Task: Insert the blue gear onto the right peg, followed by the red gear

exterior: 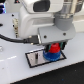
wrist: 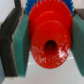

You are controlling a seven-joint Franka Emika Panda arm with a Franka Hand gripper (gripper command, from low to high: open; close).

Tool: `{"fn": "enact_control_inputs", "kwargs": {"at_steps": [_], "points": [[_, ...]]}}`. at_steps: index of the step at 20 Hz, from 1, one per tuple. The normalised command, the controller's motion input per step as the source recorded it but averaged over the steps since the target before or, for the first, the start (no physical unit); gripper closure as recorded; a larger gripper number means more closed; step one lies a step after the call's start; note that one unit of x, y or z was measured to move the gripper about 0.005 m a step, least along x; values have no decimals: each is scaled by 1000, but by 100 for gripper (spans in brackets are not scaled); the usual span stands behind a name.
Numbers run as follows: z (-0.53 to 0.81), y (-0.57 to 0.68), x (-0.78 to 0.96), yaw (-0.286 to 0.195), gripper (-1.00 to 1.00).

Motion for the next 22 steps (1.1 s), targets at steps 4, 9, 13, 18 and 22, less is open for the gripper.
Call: {"fn": "enact_control_inputs", "kwargs": {"at_steps": [4, 9, 13, 18, 22], "points": [[-178, -72, 134, 0, 100], [263, 166, 168, 0, 100], [98, 54, 45, 0, 100], [37, -116, 83, 0, 100], [74, -132, 134, 0, 100]]}}
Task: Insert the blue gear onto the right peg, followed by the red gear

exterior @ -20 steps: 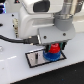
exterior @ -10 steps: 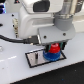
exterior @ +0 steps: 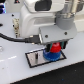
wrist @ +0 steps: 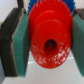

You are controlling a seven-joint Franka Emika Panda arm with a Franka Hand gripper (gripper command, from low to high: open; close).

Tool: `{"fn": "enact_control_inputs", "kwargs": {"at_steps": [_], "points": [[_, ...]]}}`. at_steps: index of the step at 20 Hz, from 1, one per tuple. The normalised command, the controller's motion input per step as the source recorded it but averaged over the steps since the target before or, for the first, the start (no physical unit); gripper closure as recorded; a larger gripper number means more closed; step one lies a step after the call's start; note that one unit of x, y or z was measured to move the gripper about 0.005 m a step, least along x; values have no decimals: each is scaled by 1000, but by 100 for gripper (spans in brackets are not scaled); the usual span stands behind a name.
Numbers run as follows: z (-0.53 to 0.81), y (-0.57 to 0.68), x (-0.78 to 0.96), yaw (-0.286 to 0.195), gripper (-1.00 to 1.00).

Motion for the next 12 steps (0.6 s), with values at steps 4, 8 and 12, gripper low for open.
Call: {"fn": "enact_control_inputs", "kwargs": {"at_steps": [4, 8, 12], "points": [[181, -109, 162, 0, 100], [175, -77, 157, 0, 100], [92, -127, 126, 0, 100]]}}
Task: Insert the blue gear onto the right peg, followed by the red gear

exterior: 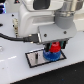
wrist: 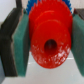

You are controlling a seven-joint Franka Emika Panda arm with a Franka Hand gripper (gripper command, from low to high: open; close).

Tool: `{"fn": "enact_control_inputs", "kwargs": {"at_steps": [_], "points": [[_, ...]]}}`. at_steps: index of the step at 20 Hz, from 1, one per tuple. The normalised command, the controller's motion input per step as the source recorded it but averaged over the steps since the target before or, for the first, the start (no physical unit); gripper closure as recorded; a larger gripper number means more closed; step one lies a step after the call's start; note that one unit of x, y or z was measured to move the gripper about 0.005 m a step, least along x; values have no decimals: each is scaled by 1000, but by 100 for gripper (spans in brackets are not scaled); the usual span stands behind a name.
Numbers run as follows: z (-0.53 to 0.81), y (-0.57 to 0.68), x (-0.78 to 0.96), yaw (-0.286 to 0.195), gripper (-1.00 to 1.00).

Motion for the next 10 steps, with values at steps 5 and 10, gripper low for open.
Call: {"fn": "enact_control_inputs", "kwargs": {"at_steps": [5, 10], "points": [[-29, -91, 180, 0, 100], [-27, -2, 144, 0, 100]]}}
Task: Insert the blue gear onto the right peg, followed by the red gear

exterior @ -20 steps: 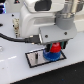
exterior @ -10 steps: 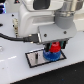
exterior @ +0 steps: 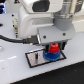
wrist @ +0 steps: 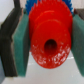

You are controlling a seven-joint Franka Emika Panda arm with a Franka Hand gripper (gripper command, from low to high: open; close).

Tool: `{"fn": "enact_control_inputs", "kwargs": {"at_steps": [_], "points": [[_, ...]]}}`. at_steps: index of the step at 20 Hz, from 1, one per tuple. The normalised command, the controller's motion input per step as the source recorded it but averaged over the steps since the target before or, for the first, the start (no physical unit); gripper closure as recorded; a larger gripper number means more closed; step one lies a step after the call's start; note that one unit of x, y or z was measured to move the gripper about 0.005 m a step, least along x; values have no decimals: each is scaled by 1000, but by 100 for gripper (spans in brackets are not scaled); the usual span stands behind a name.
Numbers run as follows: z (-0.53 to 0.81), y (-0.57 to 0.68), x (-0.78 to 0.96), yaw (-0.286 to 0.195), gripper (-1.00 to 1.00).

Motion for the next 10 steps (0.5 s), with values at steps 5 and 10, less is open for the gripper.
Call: {"fn": "enact_control_inputs", "kwargs": {"at_steps": [5, 10], "points": [[56, 14, 32, 0, 100], [331, 0, 0, 0, 100]]}}
